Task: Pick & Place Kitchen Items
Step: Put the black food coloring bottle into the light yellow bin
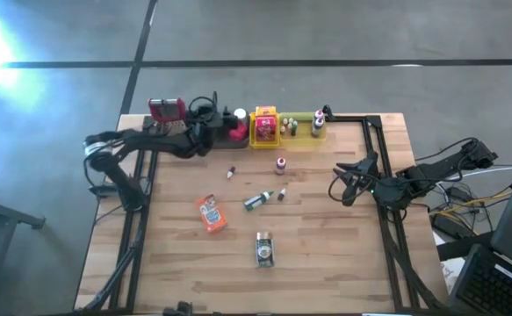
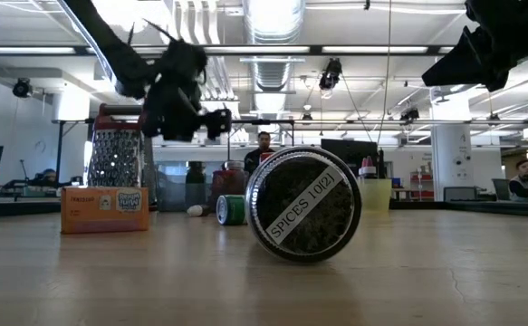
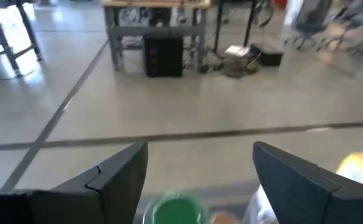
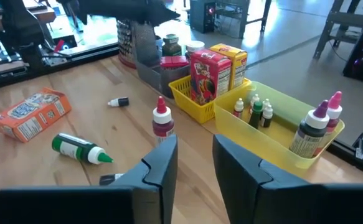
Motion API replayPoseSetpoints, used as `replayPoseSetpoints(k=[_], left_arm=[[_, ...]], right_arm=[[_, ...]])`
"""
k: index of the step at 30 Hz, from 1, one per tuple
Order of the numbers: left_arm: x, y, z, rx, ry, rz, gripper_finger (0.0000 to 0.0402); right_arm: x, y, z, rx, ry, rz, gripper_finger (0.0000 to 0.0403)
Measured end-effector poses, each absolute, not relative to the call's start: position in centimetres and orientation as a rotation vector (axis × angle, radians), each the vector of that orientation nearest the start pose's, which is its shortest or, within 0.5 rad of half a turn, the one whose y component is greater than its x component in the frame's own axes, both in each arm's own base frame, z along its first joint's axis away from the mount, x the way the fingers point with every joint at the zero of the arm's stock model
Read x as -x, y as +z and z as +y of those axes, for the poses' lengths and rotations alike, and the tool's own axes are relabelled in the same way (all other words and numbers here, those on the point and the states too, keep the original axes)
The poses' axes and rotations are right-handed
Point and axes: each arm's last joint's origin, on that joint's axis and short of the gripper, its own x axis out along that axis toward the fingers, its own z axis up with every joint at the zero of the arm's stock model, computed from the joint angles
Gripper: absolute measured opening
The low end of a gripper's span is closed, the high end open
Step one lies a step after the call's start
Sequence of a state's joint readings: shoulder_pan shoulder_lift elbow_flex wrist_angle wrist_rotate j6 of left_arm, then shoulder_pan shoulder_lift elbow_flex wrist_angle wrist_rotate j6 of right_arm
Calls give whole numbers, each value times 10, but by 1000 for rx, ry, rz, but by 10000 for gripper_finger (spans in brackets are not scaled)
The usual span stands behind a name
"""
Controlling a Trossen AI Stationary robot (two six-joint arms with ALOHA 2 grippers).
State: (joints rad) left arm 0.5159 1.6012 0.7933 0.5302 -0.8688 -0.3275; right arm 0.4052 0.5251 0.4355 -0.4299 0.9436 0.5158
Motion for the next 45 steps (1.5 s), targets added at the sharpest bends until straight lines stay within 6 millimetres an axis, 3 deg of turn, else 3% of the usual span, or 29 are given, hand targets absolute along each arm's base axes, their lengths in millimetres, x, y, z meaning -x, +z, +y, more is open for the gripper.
replayPoseSetpoints(k=[10, 16, 20, 29, 34, 45], left_arm=[[-250, 283, 148, 231, 1009, -85, 291], [-236, 313, 121, 194, 840, 16, 291], [-230, 320, 101, 187, 753, 124, 290], [-233, 312, 52, 200, 607, 280, 283], [-239, 301, 27, 141, 653, 350, 276], [-249, 264, 20, 386, 777, 561, 272]], right_arm=[[-114, 232, 24, -166, -611, 263, 124], [-114, 232, 24, -169, -611, 262, 143], [-115, 232, 24, -172, -611, 258, 155], [-116, 234, 24, -187, -608, 239, 167], [-116, 234, 24, -187, -609, 238, 160], [-116, 235, 24, -195, -606, 227, 115]])
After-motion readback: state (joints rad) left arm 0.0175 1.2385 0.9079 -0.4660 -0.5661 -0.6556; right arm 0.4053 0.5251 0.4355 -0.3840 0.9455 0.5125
